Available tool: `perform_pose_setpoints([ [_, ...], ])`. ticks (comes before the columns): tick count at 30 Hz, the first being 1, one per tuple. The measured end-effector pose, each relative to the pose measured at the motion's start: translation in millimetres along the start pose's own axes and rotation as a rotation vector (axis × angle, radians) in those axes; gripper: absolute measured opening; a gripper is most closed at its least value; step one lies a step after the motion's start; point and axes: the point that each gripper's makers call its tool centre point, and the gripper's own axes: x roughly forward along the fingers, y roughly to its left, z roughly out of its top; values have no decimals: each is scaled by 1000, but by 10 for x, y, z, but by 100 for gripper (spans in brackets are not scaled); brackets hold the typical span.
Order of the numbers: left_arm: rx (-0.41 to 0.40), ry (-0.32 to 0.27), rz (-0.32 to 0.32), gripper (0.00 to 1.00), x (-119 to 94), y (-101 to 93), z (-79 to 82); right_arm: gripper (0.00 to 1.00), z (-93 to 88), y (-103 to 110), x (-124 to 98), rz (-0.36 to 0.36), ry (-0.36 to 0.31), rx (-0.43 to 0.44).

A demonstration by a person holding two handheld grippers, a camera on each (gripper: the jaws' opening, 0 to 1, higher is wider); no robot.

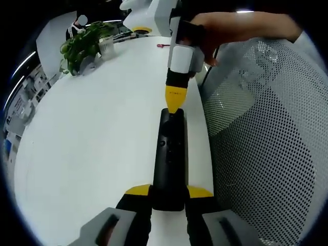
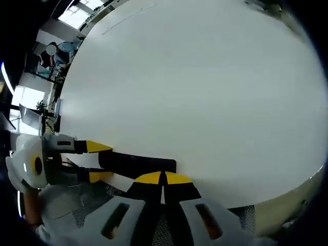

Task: Press the specified remote control buttons in sequence, fully releasing each button before pressing the next.

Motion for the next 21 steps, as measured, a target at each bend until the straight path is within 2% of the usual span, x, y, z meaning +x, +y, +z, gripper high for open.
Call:
perform_pose_setpoints([
  [4,-1,0,2,25,-2,-2,1,0,4,-13,0,3,-5,-2],
  [11,-1,1,5,25,-2,-4,1,0,-1,-25,-4,38,-14,62],
  [21,1,-5,5,25,-1,-4,8,0,3,-12,-1,39,-7,72],
])
